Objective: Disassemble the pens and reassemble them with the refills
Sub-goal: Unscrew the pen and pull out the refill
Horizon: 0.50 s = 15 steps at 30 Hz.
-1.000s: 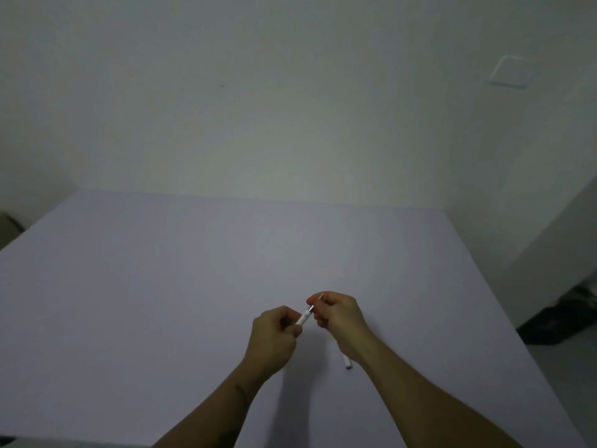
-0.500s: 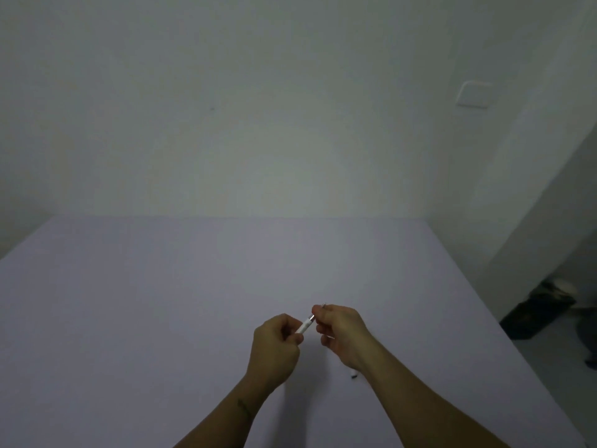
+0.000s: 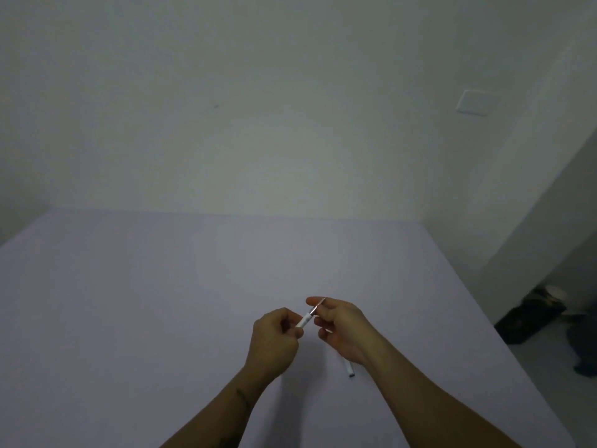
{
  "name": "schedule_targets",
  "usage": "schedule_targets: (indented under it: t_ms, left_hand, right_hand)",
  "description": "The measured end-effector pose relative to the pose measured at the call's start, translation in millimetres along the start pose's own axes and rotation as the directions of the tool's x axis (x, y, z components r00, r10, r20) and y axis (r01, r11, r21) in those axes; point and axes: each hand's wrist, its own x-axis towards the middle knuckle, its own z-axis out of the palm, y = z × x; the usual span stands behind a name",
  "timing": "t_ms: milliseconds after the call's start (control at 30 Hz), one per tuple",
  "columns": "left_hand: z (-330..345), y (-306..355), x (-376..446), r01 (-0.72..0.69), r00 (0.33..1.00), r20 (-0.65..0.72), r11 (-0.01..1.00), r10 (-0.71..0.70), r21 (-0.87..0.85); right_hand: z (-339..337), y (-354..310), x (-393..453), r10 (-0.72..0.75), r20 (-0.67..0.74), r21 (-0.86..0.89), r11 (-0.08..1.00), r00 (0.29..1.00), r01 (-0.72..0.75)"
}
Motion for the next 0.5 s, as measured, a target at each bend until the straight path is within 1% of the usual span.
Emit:
schedule_targets:
  t_ms: [100, 167, 233, 267, 367, 500]
  left_hand:
    - [-3, -3, -1, 0.009, 1.0, -0.006, 1.0, -0.009, 0.002]
    - [-5, -3, -1, 0.009, 1.0, -0.004, 1.0, -0.009, -0.001]
    - [-6, -4, -2, 0.011, 1.0, -0.001, 1.0, -0.011, 0.001]
    - [-7, -4, -2, 0.013, 1.0, -0.001, 1.0, -0.013, 0.001]
    - [-9, -7, -4, 0.022, 1.0, -0.005, 1.0, -0.022, 0.005]
    - [-9, -10, -4, 0.025, 1.0, -0.009, 1.0, -0.025, 0.002]
  right_hand:
    - [3, 4, 0, 0.042, 0.016, 0.012, 0.999, 0.999, -0.042]
    - [8, 8, 1, 0.047, -0.035, -0.005, 0.999, 0.998, -0.047]
    - [11, 10, 2, 0.014, -0.104, -0.042, 0.999, 0.995, -0.019]
    - [12, 10, 3, -0.002, -0.115, -0.061, 0.998, 0.993, -0.005]
    - [12, 9, 0, -0.003, -0.067, -0.072, 0.997, 0.998, -0.002]
    - [11, 9, -3, 0.031, -0.023, -0.01, 0.999, 0.999, -0.031]
